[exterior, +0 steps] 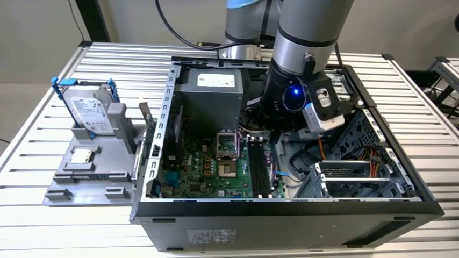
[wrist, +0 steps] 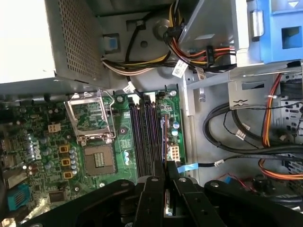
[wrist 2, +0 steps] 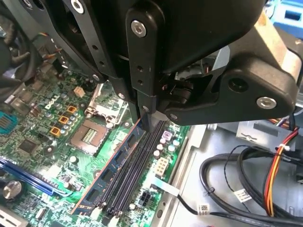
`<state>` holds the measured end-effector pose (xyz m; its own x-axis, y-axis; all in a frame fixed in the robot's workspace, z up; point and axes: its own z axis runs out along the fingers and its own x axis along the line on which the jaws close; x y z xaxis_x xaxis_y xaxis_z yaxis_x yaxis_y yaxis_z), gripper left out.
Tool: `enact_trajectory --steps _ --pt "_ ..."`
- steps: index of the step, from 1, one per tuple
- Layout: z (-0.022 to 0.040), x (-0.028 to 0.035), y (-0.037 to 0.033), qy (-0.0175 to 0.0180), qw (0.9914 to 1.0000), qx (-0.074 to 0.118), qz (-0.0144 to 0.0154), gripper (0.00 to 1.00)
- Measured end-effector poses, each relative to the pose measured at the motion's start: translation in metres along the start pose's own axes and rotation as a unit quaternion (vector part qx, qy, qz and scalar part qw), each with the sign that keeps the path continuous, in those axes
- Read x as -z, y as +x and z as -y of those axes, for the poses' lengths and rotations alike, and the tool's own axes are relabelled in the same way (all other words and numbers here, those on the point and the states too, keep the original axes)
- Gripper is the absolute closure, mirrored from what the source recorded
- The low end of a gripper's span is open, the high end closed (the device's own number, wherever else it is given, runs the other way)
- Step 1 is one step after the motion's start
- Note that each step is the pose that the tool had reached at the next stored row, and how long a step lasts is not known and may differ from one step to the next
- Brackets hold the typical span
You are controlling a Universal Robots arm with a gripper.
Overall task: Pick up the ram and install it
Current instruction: 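Insert the ram into the slot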
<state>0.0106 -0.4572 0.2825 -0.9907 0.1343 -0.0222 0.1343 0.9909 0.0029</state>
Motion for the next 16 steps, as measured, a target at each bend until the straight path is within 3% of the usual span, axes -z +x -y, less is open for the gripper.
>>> enact_trajectory --steps 8,13,16 --pt "-0.0002 -0.0145 0.0002 -0.0006 0.99976 0.022 0.0003 1.0" --pt "-0.0005 -0.016 0.0002 -0.0005 0.99975 0.022 0.0002 1.0" --pt "-0.0038 -0.0214 -0.0003 0.0001 0.99966 0.026 0.0004 1.0"
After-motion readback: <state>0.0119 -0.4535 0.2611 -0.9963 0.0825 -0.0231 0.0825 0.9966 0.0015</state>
